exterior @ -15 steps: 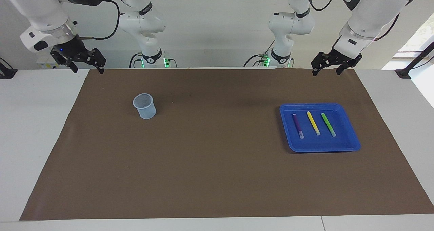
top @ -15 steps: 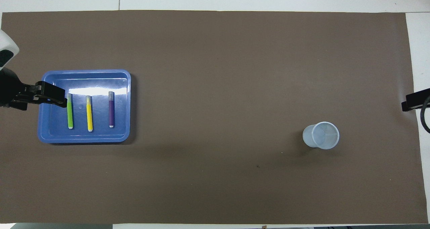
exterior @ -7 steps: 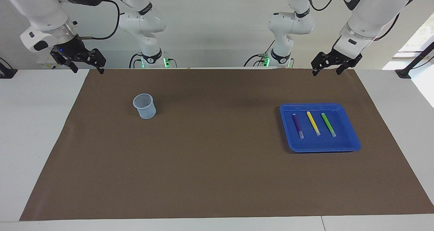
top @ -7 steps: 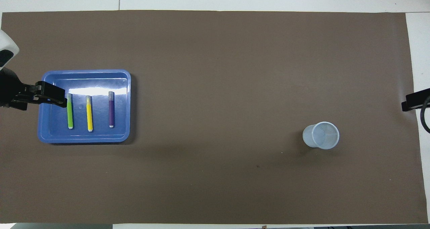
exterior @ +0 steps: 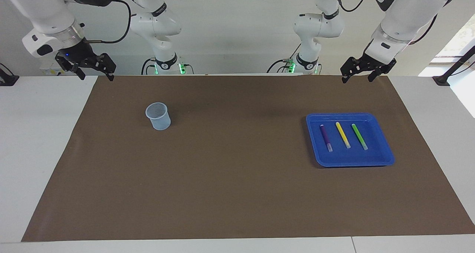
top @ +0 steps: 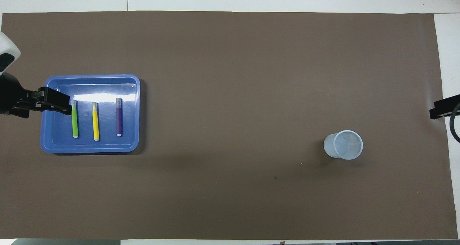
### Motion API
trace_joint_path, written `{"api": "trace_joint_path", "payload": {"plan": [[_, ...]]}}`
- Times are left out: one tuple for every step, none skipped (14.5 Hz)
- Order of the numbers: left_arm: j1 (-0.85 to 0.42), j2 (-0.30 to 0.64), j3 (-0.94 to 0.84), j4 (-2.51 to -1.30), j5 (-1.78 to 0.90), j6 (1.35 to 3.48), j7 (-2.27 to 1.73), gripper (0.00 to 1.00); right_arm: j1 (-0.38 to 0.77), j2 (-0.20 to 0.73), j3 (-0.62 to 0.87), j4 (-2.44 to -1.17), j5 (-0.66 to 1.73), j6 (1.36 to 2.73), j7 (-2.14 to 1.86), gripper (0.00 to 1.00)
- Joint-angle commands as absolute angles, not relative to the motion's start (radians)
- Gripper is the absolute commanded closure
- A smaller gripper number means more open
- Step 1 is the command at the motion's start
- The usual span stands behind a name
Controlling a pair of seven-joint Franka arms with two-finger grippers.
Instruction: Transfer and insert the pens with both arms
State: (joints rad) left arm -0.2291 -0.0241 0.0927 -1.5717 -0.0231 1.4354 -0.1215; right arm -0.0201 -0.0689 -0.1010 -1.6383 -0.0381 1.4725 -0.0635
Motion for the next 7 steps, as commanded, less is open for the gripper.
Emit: {"api": "trace_joint_path", "payload": {"plan": [[-0.23, -0.029, 0.1, -1.578, -0.015, 1.428, -0.124, 0.0, -0.029, -0.077, -0.098, -1.647, -0.018, 1.48, -0.089, 0.0], [-0.232, -0.029, 0.101, -1.578, -0.014, 1.428, -0.124, 0.0, -0.029, -0.075, -0.098, -1.647, -0.018, 1.48, -0.089, 0.0], [-0.232, -0.031, 0.103, -1.586, -0.014, 1.436, -0.123, 0.0, -0.029, -0.075, -0.098, -1.647, -0.018, 1.48, -0.089, 0.0], [-0.226, -0.047, 0.107, -1.613, -0.014, 1.442, -0.123, 0.0, -0.029, -0.077, -0.098, -1.647, -0.018, 1.48, -0.089, 0.0], [-0.206, -0.069, 0.107, -1.656, -0.012, 1.471, -0.123, 0.0, -0.029, -0.077, -0.098, -1.647, -0.018, 1.48, -0.089, 0.0], [-0.181, -0.09, 0.107, -1.71, -0.012, 1.533, -0.121, 0.0, -0.029, -0.077, -0.098, -1.647, -0.018, 1.48, -0.089, 0.0], [-0.163, -0.121, 0.106, -1.786, -0.011, 1.586, -0.117, 0.0, -0.029, -0.077, -0.098, -1.647, -0.018, 1.48, -0.089, 0.0]]}}
